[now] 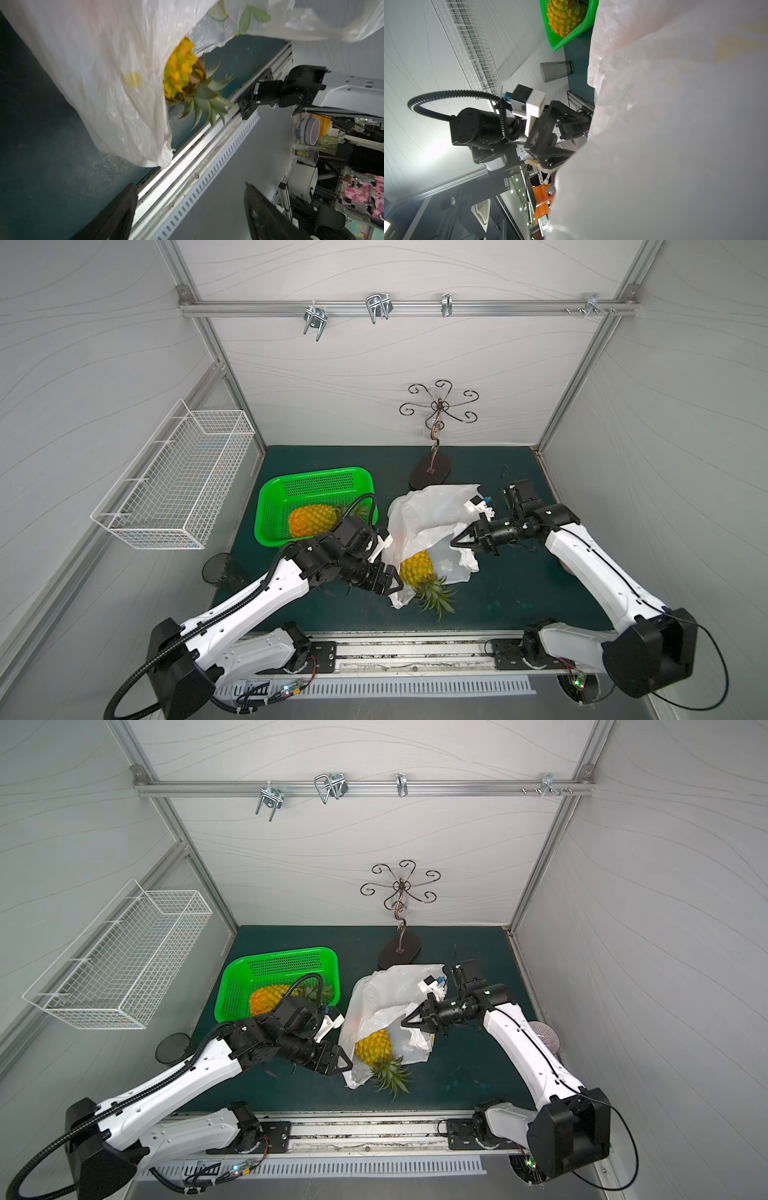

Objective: Place the pineapple into a plastic bag & tie a knot
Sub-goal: Adjust the plastic bag at the center of the board.

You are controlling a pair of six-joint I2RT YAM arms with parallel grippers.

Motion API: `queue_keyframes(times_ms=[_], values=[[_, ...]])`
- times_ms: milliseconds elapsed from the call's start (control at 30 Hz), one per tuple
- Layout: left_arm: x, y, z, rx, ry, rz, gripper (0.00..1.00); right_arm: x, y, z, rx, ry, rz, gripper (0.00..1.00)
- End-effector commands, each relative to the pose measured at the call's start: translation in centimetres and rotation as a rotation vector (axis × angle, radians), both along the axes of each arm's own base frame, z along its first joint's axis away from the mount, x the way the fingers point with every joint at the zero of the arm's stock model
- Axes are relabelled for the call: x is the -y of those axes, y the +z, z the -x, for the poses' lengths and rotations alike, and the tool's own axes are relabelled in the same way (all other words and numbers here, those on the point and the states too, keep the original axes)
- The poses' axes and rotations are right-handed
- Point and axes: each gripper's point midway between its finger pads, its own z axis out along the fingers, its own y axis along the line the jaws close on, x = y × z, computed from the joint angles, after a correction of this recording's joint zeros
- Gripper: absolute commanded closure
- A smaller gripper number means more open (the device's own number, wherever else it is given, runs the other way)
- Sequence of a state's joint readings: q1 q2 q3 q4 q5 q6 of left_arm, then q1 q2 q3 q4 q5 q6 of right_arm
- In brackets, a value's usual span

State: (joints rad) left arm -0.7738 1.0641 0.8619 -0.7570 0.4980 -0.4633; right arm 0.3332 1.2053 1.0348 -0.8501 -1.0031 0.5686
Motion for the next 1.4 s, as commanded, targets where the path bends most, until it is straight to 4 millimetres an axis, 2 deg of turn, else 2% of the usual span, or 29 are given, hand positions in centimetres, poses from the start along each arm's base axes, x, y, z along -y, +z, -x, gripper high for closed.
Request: queue_keyframes(times_ms=[0, 133, 267, 367, 433, 533, 600, 667, 700, 733, 800, 867, 933, 1067, 1133, 1233, 1367], values=[[0.0, -2.1, 0.3, -0.064, 0.048, -0.053, 0.16, 0.2, -0.1, 0.5, -0.004, 0.015, 0.004, 1.0], [-0.5, -4.0, -0.3, -0.066, 0.08, -0.127, 0.16, 0.4, -0.4, 0.7, -0.008, 0.013, 0.011, 1.0], [0.6, -4.9, -1.7, -0.01, 0.093, -0.098, 0.18, 0.4, -0.7, 0.8, -0.015, 0.009, 0.013, 1.0], [1.7, -5.5, -2.8, 0.03, 0.097, -0.057, 0.24, 0.4, -0.8, 0.8, -0.013, 0.006, 0.009, 1.0], [2.4, -6.0, -3.4, 0.039, 0.1, -0.041, 0.36, 0.4, -0.8, 0.9, -0.013, 0.006, 0.011, 1.0], [2.7, -6.5, -3.8, 0.051, 0.096, -0.048, 0.57, 0.5, -0.7, 0.9, -0.007, 0.006, 0.012, 1.0], [3.0, -6.3, -3.9, 0.074, 0.088, -0.038, 0.66, 0.4, -0.6, 0.8, -0.002, 0.007, 0.011, 1.0], [3.1, -5.4, -4.2, 0.105, 0.086, -0.025, 0.85, 0.4, -0.5, 0.7, 0.002, 0.008, 0.011, 1.0], [3.0, -4.6, -4.3, 0.125, 0.084, -0.019, 0.96, 0.4, -0.3, 0.7, 0.012, 0.01, 0.011, 1.0], [3.0, -3.4, -4.5, 0.146, 0.084, -0.004, 1.0, 0.4, 0.0, 0.6, 0.02, 0.011, 0.013, 1.0], [3.3, 0.0, -4.8, 0.193, 0.102, 0.06, 1.0, 0.5, 0.5, 0.6, 0.039, 0.013, 0.013, 1.0], [4.2, 4.7, -5.0, 0.242, 0.107, 0.176, 1.0, 0.6, 1.2, 0.4, 0.047, 0.01, 0.013, 1.0], [5.0, 10.4, -5.0, 0.293, 0.114, 0.317, 1.0, 0.7, 2.3, 0.0, 0.072, 0.001, 0.002, 1.0], [6.4, 20.6, -5.3, 0.394, 0.088, 0.522, 1.0, 1.5, 5.4, -1.3, 0.116, -0.047, -0.052, 1.0], [7.3, 23.9, -5.7, 0.418, 0.073, 0.574, 1.0, 1.8, 7.1, -2.1, 0.144, -0.07, -0.079, 1.0], [8.6, 27.7, -6.6, 0.401, 0.053, 0.614, 1.0, 1.8, 9.3, -2.7, 0.188, -0.078, -0.104, 1.0], [9.0, 31.0, -9.1, 0.26, 0.122, 0.739, 1.0, 2.5, 11.1, -3.0, 0.228, -0.114, -0.119, 1.0]])
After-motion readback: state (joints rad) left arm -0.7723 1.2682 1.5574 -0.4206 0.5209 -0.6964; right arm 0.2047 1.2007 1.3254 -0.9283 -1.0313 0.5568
